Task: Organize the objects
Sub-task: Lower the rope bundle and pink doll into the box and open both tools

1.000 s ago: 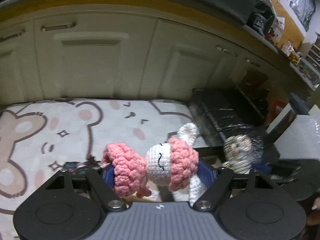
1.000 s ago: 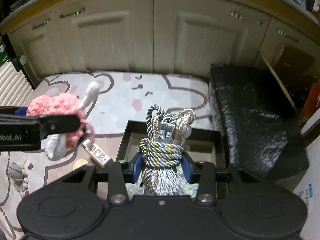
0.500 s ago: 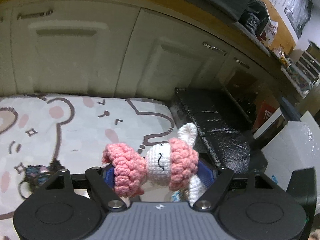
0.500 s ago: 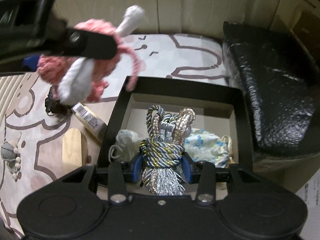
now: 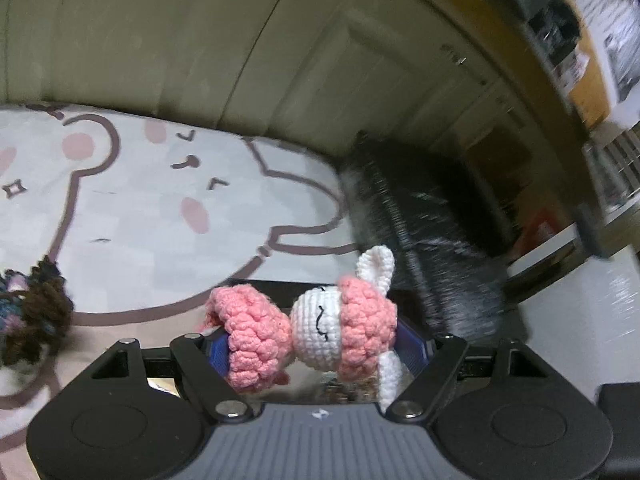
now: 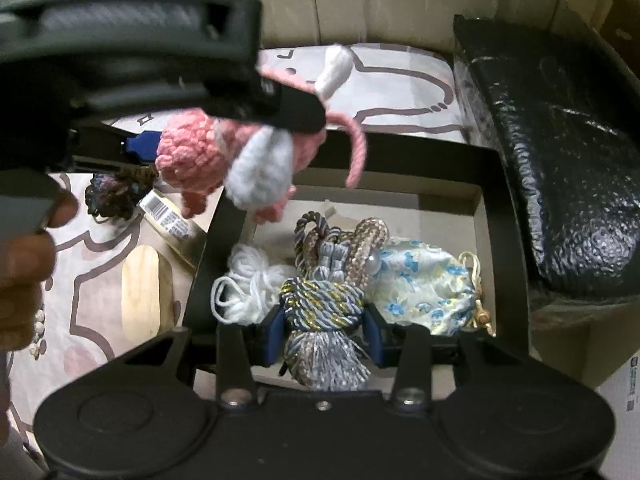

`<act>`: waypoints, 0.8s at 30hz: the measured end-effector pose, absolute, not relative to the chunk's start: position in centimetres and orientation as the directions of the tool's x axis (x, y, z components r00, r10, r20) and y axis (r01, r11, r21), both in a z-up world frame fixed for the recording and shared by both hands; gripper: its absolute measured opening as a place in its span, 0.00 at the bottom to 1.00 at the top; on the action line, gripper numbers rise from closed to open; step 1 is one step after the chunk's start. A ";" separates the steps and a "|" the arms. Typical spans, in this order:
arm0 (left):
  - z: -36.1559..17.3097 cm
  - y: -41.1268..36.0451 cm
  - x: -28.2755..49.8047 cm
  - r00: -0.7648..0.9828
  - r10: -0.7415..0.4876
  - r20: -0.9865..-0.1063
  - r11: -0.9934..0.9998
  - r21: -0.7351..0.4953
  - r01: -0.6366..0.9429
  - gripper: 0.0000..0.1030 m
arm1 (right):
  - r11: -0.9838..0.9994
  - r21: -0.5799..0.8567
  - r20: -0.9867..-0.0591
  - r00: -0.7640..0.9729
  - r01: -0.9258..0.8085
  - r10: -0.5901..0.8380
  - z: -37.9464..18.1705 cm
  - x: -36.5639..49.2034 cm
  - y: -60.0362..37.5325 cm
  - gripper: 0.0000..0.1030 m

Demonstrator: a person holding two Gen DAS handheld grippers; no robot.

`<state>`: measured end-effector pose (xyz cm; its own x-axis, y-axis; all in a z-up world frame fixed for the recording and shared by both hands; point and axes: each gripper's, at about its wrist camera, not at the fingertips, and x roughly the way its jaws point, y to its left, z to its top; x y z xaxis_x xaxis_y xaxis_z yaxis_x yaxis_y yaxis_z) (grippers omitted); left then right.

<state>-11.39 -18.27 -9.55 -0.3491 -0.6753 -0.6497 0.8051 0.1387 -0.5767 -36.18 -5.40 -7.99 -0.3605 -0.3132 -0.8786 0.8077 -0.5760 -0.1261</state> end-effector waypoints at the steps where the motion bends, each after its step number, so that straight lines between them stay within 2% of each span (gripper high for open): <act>1: -9.7 -18.3 -11.4 -0.338 -0.672 -0.659 0.144 -0.564 0.813 0.77 | -0.572 -0.121 -0.880 -0.354 0.811 -0.317 -8.0 -36.2 -5.4 0.42; 5: -10.0 -18.5 -11.4 -0.314 -0.670 -0.673 0.169 -0.549 0.819 0.78 | -0.574 -0.089 -0.884 -0.330 0.814 -0.331 -8.2 -36.4 -5.5 0.42; 7: -10.1 -18.6 -11.5 -0.282 -0.668 -0.689 0.198 -0.529 0.825 0.85 | -0.578 -0.073 -0.887 -0.318 0.813 -0.335 -8.3 -36.5 -5.5 0.43; 9: -10.1 -18.6 -11.4 -0.271 -0.664 -0.697 0.209 -0.521 0.828 0.87 | -0.579 -0.081 -0.887 -0.323 0.811 -0.329 -8.4 -36.5 -5.6 0.45; 11: -9.8 -18.4 -11.3 -0.280 -0.677 -0.681 0.188 -0.528 0.828 0.88 | -0.578 -0.093 -0.884 -0.334 0.811 -0.327 -8.3 -36.5 -5.5 0.48; 17: -9.5 -18.3 -11.7 -0.273 -0.671 -0.690 0.171 -0.502 0.848 0.88 | -0.569 -0.078 -0.880 -0.325 0.819 -0.347 -7.5 -36.5 -5.1 0.47; 19: -9.4 -18.2 -11.5 -0.282 -0.668 -0.688 0.167 -0.509 0.844 0.88 | -0.564 -0.075 -0.873 -0.327 0.823 -0.362 -6.9 -36.4 -4.9 0.45; 22: -9.2 -18.0 -10.7 -0.315 -0.670 -0.673 0.164 -0.547 0.821 0.85 | -0.561 -0.055 -0.859 -0.326 0.826 -0.394 -5.8 -36.5 -4.6 0.35; 24: -9.0 -17.9 -10.0 -0.343 -0.670 -0.658 0.161 -0.579 0.799 0.81 | -0.565 -0.040 -0.850 -0.326 0.824 -0.414 -5.2 -36.6 -4.5 0.32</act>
